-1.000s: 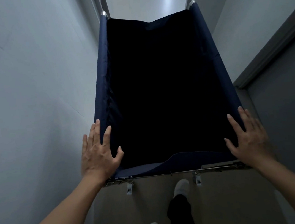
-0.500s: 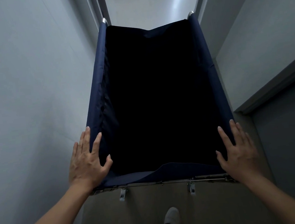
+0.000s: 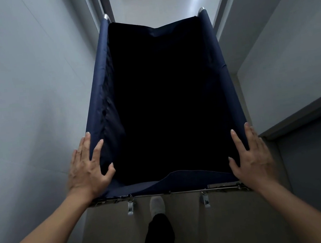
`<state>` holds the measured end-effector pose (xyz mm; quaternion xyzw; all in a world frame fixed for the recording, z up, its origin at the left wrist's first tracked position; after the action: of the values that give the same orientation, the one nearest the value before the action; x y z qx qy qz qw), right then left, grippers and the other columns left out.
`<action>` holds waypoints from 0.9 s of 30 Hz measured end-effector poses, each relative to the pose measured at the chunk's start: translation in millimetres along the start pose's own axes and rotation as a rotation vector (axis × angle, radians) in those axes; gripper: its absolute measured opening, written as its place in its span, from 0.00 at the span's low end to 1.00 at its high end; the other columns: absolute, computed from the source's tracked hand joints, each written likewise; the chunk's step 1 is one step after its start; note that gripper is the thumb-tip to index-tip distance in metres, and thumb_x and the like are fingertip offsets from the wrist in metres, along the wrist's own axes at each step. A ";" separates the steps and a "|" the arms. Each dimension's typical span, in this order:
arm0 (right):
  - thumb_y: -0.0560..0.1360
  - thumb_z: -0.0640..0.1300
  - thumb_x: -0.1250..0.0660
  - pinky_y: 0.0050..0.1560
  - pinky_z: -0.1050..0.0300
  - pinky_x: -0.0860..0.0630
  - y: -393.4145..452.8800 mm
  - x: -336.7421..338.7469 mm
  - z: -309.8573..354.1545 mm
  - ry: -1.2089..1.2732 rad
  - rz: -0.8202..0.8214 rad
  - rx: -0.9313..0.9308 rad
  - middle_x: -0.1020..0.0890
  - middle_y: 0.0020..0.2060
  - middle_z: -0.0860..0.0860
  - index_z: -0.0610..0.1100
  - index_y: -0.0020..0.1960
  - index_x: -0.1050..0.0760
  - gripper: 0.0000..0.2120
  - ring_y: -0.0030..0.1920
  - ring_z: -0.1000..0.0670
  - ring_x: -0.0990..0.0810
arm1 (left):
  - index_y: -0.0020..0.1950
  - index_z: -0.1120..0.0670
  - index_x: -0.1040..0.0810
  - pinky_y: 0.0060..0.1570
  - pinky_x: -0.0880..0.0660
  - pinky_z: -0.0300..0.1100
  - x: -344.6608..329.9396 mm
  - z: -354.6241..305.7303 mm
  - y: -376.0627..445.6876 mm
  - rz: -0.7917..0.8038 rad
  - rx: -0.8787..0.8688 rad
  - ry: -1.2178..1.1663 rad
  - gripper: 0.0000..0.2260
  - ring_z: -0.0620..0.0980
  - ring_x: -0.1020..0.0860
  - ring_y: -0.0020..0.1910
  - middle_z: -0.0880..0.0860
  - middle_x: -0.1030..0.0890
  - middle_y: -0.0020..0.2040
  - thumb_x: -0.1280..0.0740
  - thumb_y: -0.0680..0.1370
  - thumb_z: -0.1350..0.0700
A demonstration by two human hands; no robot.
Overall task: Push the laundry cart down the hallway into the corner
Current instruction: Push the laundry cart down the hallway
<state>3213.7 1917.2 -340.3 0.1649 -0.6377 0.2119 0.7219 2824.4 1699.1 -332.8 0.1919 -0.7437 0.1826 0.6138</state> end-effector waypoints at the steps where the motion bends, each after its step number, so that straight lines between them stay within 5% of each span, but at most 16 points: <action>1: 0.74 0.45 0.24 0.79 0.34 0.36 10.2 0.9 0.4 0.003 0.002 0.000 0.47 0.84 0.38 0.44 0.83 0.39 0.42 0.83 0.35 0.41 | 0.77 0.57 0.31 0.76 0.40 0.63 0.6 0.6 10.5 0.005 -0.001 0.000 0.38 0.65 0.42 0.81 0.63 0.44 0.83 0.45 0.72 0.38; 15: 0.72 0.47 0.21 0.76 0.34 0.31 179.5 0.0 3.7 -0.059 0.006 -0.030 0.46 0.85 0.39 0.44 0.83 0.37 0.44 0.82 0.34 0.38 | 0.78 0.57 0.31 0.77 0.39 0.61 9.5 9.7 190.5 0.028 -0.067 0.011 0.38 0.64 0.43 0.81 0.64 0.46 0.83 0.45 0.73 0.37; 27: 0.74 0.50 0.24 0.79 0.36 0.38 308.3 -0.5 3.8 -0.060 -0.004 -0.055 0.49 0.85 0.40 0.45 0.84 0.41 0.44 0.84 0.37 0.43 | 0.78 0.56 0.32 0.77 0.39 0.61 11.5 13.0 331.8 0.019 -0.080 0.007 0.37 0.63 0.44 0.82 0.63 0.47 0.83 0.45 0.73 0.37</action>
<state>3051.3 2179.1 -350.2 0.1523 -0.6643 0.1878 0.7073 2642.3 1977.0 -335.7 0.1594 -0.7502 0.1593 0.6217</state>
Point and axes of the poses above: each hand's wrist, its own y-axis towards the middle knuckle, its own x-axis out of the back of the hand, z = x × y, the point moved 2 cm from there along y, towards the middle knuckle
